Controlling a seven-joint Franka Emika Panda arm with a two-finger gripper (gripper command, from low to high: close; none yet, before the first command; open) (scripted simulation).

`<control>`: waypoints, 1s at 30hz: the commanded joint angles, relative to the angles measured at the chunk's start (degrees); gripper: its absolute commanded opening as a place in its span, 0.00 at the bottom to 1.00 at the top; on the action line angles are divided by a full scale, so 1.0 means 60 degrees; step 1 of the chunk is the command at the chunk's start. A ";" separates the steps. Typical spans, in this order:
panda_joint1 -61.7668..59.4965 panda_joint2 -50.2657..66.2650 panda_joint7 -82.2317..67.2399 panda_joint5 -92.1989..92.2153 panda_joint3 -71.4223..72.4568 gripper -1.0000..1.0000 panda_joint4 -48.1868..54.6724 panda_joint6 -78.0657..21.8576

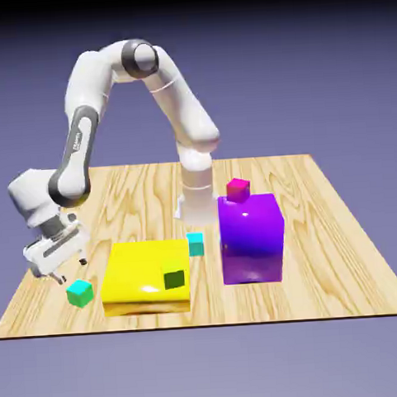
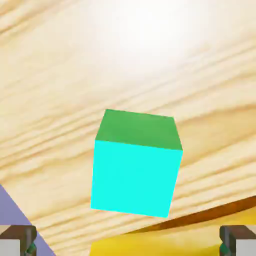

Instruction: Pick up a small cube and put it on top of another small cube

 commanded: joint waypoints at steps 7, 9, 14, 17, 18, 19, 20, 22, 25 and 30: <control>0.0549 0.1346 -0.0080 -0.0087 -0.0175 0.00 0.0073 0.1330; 0.0267 0.0654 -0.0039 -0.0042 -0.0085 0.00 0.0036 0.0647; 0.0995 -0.1076 -0.0228 0.0138 -0.0220 0.00 -0.0470 -0.0707; 0.1956 -0.2114 -0.0448 0.0270 -0.0431 0.00 -0.0923 -0.1390; 0.2276 -0.2460 -0.0521 0.0315 -0.0502 0.00 -0.1074 -0.1618; 0.2596 -0.2806 -0.0594 0.0359 -0.0573 0.00 -0.1226 -0.1845; 0.2916 -0.3152 -0.0667 0.0403 -0.0643 0.00 -0.1377 -0.2073; 0.3557 -0.3844 -0.0814 0.0492 -0.0785 0.00 -0.1679 -0.2528; 0.4517 -0.4882 -0.1034 0.0624 -0.0997 0.00 -0.2132 -0.3211; 0.6118 -0.6613 -0.1400 0.0846 -0.1350 0.00 -0.2888 -0.4348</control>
